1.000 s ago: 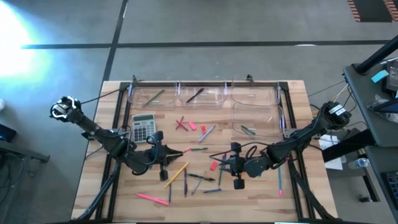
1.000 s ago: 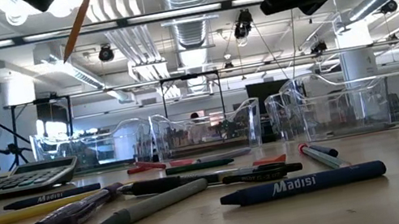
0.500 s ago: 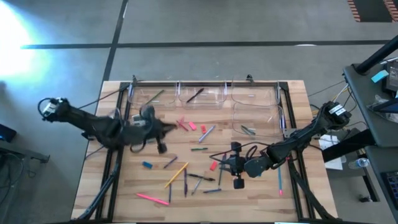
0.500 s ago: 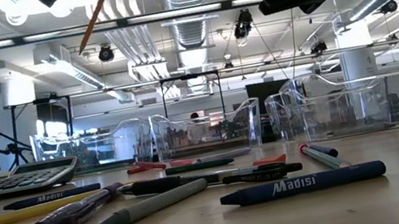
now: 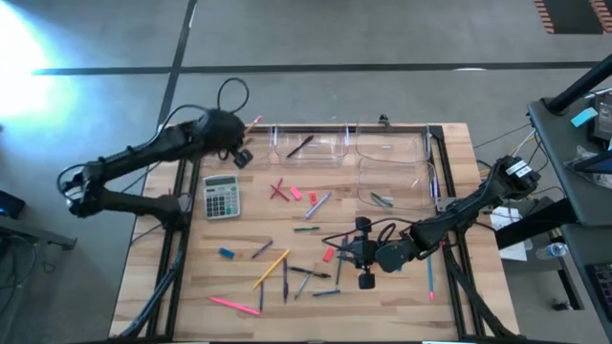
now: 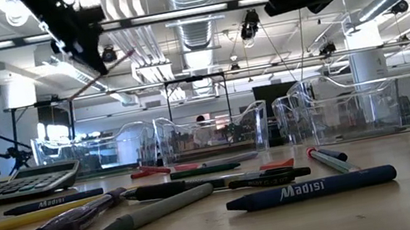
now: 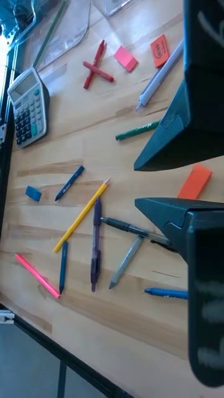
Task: Sort crayons/erasers/pens/pencils in bins
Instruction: Put the orange pencil into the top right transparent bin, then put the green crayon into the bottom transparent bin
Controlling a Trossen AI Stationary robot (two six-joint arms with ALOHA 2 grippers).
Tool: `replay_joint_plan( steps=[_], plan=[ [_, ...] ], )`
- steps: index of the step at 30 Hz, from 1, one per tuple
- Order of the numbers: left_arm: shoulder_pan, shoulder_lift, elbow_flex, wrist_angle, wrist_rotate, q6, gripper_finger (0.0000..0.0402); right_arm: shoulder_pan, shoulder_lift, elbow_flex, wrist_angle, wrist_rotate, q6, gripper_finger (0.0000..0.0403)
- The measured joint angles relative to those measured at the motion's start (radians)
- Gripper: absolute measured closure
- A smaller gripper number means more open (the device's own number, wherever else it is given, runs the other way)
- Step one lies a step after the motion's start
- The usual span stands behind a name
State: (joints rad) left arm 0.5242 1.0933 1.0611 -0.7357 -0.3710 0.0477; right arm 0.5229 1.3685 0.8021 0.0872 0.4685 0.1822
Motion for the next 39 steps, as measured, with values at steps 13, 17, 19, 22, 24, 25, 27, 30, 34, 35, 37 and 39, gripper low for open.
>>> replay_joint_plan(
  steps=[13, 17, 19, 22, 24, 25, 27, 30, 34, 35, 37, 39],
  plan=[
    [0.197, 0.286, 0.014, -0.042, -0.132, 0.247, 0.0393, 0.000, 0.000, 0.000, 0.000, 0.006, 0.001, 0.0330],
    [0.224, 0.346, 0.013, -0.039, -0.148, 0.250, 0.0393, 0.000, 0.000, 0.000, 0.000, 0.006, 0.001, 0.0330],
    [0.228, 0.374, 0.013, -0.032, -0.148, 0.257, 0.0393, 0.000, 0.000, 0.000, 0.000, 0.006, 0.001, 0.0330],
    [0.229, 0.412, 0.012, -0.023, -0.149, 0.273, 0.0393, 0.000, 0.000, 0.000, 0.000, 0.006, 0.000, 0.0330],
    [0.229, 0.437, 0.012, -0.023, -0.149, 0.275, 0.0393, 0.000, 0.000, 0.000, -0.001, 0.005, 0.000, 0.0330],
    [0.229, 0.448, 0.012, -0.023, -0.149, 0.278, 0.0393, 0.000, 0.000, 0.000, 0.000, 0.005, 0.000, 0.0330],
    [0.229, 0.464, 0.012, -0.022, -0.148, 0.282, 0.0393, 0.000, 0.000, -0.001, -0.001, 0.005, 0.000, 0.0330],
    [0.229, 0.474, 0.012, -0.008, -0.149, 0.283, 0.0383, 0.000, 0.000, -0.003, -0.001, 0.005, 0.000, 0.0330],
    [0.229, 0.473, 0.013, -0.004, -0.159, 0.300, 0.0357, 0.000, 0.000, -0.005, -0.001, 0.005, 0.000, 0.0330],
    [0.229, 0.470, 0.013, -0.006, -0.163, 0.300, 0.0350, 0.000, 0.000, -0.005, 0.000, 0.005, 0.000, 0.0330],
    [0.229, 0.462, 0.013, -0.006, -0.165, 0.300, 0.0335, 0.000, 0.000, -0.005, 0.000, 0.005, 0.000, 0.0330],
    [0.229, 0.455, 0.013, -0.006, -0.165, 0.300, 0.0320, 0.000, 0.000, -0.005, 0.000, 0.005, 0.000, 0.0330]
  ],
)
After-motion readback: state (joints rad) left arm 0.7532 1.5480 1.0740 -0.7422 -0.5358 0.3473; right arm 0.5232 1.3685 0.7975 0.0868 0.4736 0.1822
